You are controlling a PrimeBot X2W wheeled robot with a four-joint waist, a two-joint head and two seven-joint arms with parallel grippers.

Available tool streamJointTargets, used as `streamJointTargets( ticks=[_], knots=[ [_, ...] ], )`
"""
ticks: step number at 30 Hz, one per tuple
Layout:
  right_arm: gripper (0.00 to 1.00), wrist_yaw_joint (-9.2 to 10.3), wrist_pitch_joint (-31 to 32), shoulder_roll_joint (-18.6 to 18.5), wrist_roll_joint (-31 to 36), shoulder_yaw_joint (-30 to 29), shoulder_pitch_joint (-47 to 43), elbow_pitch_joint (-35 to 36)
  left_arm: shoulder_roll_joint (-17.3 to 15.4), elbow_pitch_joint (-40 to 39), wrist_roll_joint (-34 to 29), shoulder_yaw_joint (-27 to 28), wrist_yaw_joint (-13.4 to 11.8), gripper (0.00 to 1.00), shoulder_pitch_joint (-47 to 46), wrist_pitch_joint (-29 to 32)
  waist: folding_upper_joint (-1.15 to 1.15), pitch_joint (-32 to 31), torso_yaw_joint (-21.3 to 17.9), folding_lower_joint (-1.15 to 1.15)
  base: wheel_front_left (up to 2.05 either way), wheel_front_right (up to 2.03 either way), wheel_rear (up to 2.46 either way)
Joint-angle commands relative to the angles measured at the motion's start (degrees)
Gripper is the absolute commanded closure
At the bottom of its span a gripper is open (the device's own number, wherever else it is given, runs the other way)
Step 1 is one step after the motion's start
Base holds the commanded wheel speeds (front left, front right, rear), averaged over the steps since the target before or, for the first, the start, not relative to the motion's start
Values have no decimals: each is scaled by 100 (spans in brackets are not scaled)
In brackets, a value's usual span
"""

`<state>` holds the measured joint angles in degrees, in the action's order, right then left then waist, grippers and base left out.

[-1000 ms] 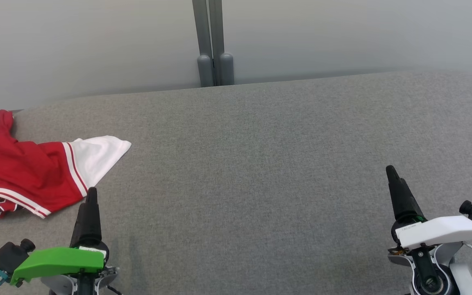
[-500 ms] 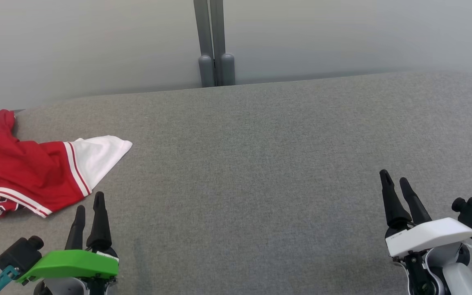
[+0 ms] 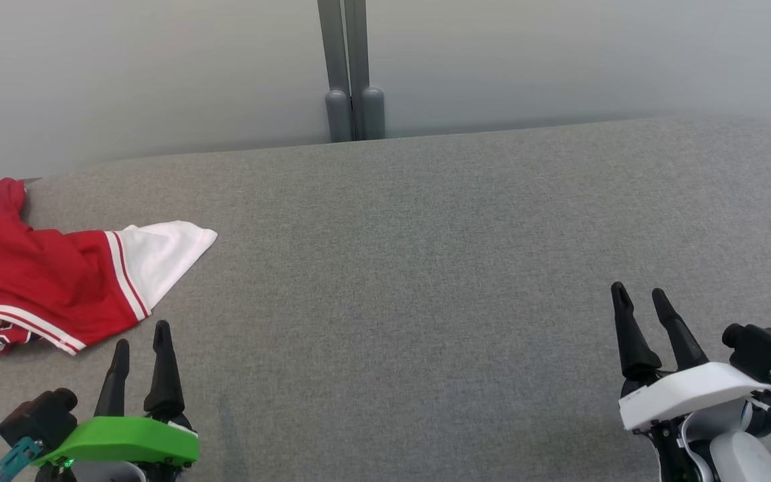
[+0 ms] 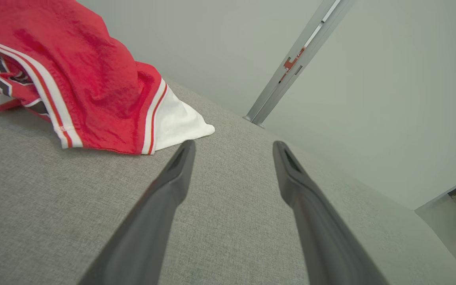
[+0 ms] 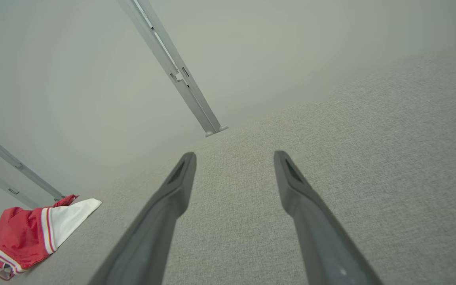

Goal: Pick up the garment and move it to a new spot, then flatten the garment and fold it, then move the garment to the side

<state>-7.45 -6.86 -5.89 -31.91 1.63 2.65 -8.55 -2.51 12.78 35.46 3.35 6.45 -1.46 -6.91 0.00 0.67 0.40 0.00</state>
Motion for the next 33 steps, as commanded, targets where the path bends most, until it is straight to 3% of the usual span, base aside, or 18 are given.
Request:
streamJointTargets(
  ticks=[1, 33],
  knots=[
    [0, -3, -60, -34, 192, 24, 12, 57, -56, -78, -185, 24, -36, 0, -5, -56, 0, 5, 0, 0, 0, 0, 0],
    [0, -4, -504, 40, 1933, -39, -147, 98, -78, -38, -2066, 101, -57, 0, 150, -501, 0, 63, 21, 0, 0, 0, 0]
  ],
)
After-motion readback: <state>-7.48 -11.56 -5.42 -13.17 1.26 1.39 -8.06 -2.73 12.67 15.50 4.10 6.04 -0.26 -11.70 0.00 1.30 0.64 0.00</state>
